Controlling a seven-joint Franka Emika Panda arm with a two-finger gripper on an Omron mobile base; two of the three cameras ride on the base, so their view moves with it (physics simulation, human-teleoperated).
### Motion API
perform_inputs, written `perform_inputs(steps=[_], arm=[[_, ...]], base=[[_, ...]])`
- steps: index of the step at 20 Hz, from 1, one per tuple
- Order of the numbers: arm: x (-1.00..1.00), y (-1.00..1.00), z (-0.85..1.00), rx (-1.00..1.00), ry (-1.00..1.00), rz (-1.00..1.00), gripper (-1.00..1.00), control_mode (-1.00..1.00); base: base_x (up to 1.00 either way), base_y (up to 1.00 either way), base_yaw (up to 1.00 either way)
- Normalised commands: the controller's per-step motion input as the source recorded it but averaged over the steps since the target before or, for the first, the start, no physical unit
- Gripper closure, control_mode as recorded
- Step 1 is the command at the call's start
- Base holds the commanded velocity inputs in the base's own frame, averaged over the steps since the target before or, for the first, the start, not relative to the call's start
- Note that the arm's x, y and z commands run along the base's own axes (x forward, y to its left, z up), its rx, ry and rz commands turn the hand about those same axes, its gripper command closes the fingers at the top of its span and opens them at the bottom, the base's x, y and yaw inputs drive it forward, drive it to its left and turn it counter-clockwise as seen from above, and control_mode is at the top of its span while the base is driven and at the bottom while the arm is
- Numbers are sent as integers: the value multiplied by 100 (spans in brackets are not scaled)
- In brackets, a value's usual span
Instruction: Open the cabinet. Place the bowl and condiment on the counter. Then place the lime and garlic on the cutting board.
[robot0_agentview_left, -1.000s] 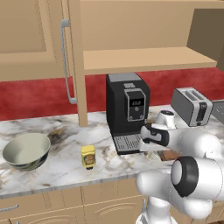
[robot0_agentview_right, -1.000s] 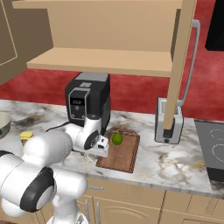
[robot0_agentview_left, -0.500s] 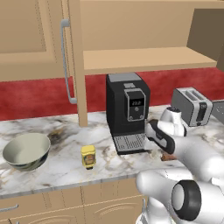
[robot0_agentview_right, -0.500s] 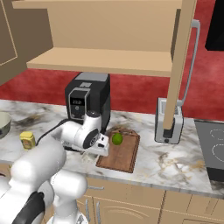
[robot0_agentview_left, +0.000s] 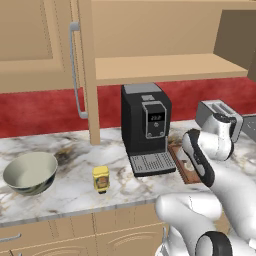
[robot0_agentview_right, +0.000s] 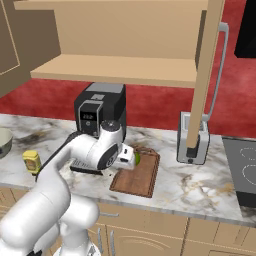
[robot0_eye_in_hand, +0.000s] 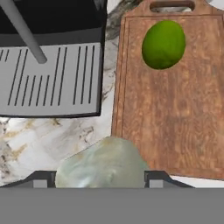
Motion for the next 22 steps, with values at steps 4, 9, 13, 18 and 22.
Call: perform_inputs(steps=[4,9,13,18,22], arm=[[15,-75,6,0,-6,-5,100,-100],[38,-35,-25,-3,-1,-2,100,-100],[31,-8,-37,-1,0,0,100,-100],[10,-3,-27,-1,0,0,-100,-100],[0,0,-1,-2,-5,0,-100,-100]], base=[[0,0,0],[0,0,0],[0,0,0],[0,0,0],[0,0,0]])
